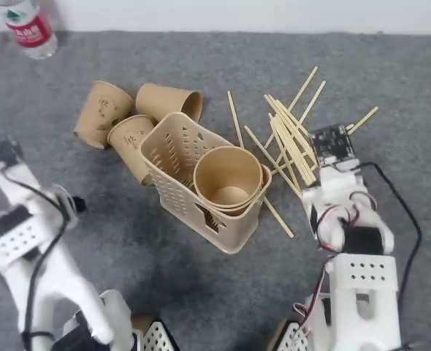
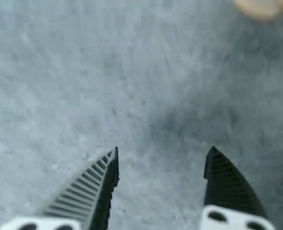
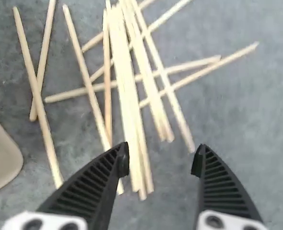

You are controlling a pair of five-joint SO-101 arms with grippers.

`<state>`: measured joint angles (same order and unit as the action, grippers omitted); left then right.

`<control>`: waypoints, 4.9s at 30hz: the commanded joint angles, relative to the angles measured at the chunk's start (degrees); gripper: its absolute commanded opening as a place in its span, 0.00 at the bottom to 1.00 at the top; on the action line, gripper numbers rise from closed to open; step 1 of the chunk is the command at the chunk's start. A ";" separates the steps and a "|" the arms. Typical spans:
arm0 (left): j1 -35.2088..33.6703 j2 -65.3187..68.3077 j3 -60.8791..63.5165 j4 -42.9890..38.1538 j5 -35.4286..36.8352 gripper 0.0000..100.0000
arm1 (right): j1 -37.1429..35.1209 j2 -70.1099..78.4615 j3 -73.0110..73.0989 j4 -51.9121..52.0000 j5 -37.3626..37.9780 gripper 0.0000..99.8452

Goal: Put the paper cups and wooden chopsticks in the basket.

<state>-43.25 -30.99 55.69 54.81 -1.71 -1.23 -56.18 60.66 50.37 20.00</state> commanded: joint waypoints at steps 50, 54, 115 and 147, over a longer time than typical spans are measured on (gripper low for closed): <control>2.55 -11.78 18.51 -15.30 6.07 0.28 | -2.24 99.30 -87.74 26.86 14.15 0.16; 2.55 -11.78 18.51 -15.30 6.07 0.28 | -2.24 99.30 -87.74 26.59 14.24 0.05; 2.46 -11.78 18.59 -15.38 6.07 0.28 | -30.02 23.87 -82.81 19.65 -16.00 0.01; 2.46 -11.78 18.77 -16.88 6.07 0.28 | -44.35 17.98 -30.86 -30.29 -14.24 0.07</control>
<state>-41.14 -41.36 74.77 39.16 4.35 -47.47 -36.57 30.24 21.54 5.32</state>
